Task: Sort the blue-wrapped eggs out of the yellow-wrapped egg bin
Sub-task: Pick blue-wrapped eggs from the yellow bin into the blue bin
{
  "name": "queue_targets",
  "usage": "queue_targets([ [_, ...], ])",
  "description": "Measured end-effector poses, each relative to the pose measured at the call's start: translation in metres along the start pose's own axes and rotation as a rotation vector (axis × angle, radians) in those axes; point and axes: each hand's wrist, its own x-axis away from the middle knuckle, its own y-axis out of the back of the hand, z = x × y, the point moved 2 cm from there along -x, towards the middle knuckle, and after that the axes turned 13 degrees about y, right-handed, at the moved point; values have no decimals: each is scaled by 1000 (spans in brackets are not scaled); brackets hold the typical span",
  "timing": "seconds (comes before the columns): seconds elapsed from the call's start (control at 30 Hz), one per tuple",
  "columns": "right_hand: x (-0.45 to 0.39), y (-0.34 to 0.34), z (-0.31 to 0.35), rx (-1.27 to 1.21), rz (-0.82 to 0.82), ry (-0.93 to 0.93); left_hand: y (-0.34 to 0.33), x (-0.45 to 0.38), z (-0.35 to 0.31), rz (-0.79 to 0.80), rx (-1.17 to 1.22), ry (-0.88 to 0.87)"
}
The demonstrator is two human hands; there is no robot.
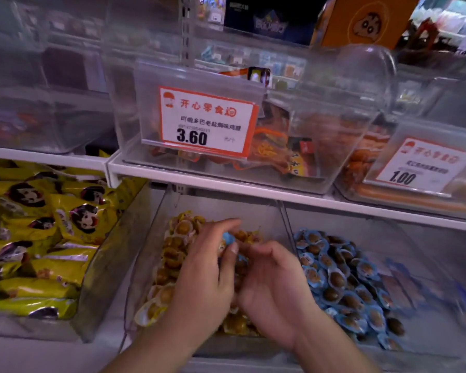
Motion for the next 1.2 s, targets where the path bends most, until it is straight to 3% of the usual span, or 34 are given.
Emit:
queue_targets([
  [0.07,2,-3,6,2,-39,46,-12,7,-7,69,-113,-76],
  [0.2,5,2,20,291,-154,205,-28,10,-14,141,-378,-99],
  [0.37,13,19,48,537,-167,407,-33,9,-19,294,-432,-137],
  [0.43,10,40,71,614,-261,486,-32,11,-16,378,-441,-154],
  [0.5,5,70,100,814,-355,540,-28,9,-9,420,-437,-129],
  [0.67,4,162,156,1428,-571,456,-15,1,6,386,-459,-130],
  [0.73,11,185,174,1433,-717,573,-8,-3,11,349,-464,-117],
  [0.83,16,185,178,1209,-753,655,11,-6,15,250,-462,-132],
  [0.97,19,125,145,1321,-581,831,51,-3,18,51,-492,-215],
  [1.07,29,53,89,1557,-143,983,84,4,25,-25,-532,-148],
  [1.13,28,15,46,1607,214,839,101,12,33,-32,-508,-25],
  [1.2,14,-8,5,1691,483,506,110,20,44,-22,-444,74],
])
